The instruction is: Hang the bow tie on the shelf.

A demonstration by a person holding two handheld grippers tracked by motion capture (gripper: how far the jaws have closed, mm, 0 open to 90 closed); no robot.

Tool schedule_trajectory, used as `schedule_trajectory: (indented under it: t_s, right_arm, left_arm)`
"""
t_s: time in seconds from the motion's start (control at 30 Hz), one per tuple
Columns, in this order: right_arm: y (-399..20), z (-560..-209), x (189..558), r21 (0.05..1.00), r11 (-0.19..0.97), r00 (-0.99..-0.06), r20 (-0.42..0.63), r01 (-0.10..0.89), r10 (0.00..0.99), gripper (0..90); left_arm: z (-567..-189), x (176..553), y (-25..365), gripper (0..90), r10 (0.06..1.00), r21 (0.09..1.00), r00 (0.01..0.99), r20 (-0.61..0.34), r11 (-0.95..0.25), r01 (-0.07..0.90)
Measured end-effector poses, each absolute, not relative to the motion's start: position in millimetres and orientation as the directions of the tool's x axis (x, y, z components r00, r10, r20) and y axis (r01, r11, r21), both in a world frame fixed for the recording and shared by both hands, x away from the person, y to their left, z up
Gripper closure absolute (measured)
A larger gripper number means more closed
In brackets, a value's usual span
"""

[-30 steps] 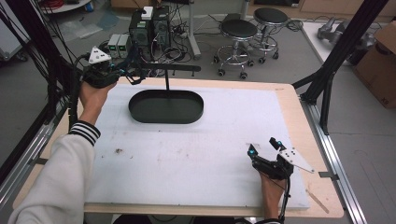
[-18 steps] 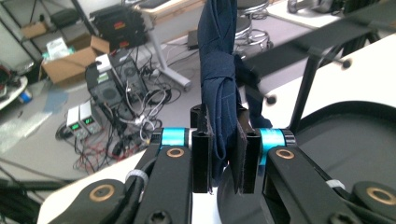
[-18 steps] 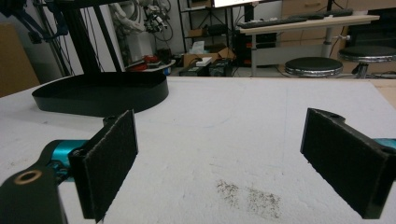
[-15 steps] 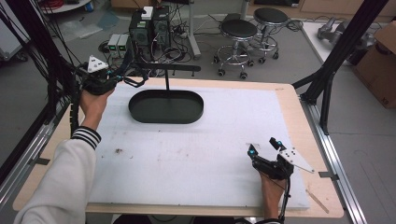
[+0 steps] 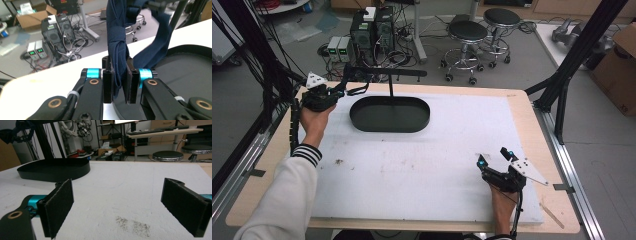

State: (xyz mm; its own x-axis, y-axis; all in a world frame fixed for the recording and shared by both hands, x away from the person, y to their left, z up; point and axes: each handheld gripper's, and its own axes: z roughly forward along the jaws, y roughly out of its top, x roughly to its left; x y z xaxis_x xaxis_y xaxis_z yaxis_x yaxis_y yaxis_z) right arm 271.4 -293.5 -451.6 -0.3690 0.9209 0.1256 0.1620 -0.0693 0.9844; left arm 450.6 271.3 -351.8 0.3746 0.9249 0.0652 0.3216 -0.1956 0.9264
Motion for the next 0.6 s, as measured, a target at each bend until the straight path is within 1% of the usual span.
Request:
schedule_trajectory:
  t_s: [0.27, 0.43, 0.47, 0.57, 0.6]
  right_arm:
    - [-293.5, -451.6, 271.4, 0.984, -0.070, -0.368, 0.126, 0.163, 0.921, 10.1]
    - [-293.2, -451.6, 271.4, 0.985, -0.065, -0.365, 0.121, 0.161, 0.923, 10.1]
    - [-293.5, -451.7, 271.3, 0.984, -0.072, -0.366, 0.128, 0.163, 0.922, 10.1]
    - [-294.8, -451.9, 271.3, 0.985, -0.073, -0.375, 0.127, 0.156, 0.918, 10.1]
    - [-294.5, -452.2, 269.7, 0.987, -0.071, -0.380, 0.121, 0.142, 0.917, 10.1]
  left_arm:
    - [-357.8, 451.2, 270.7, 79.8, 0.918, 0.917, 0.393, 0.042, -0.191, 0.349]
    - [-357.8, 450.3, 268.0, 77.2, 0.915, 0.917, 0.400, 0.049, -0.200, 0.346]
    - [-357.3, 449.3, 266.9, 73.6, 0.910, 0.915, 0.411, 0.057, -0.213, 0.344]
    - [-358.5, 447.7, 264.7, 57.3, 0.910, 0.910, 0.411, 0.052, -0.213, 0.356]
    - [-359.5, 444.9, 263.3, 49.1, 0.918, 0.899, 0.396, 0.027, -0.195, 0.393]
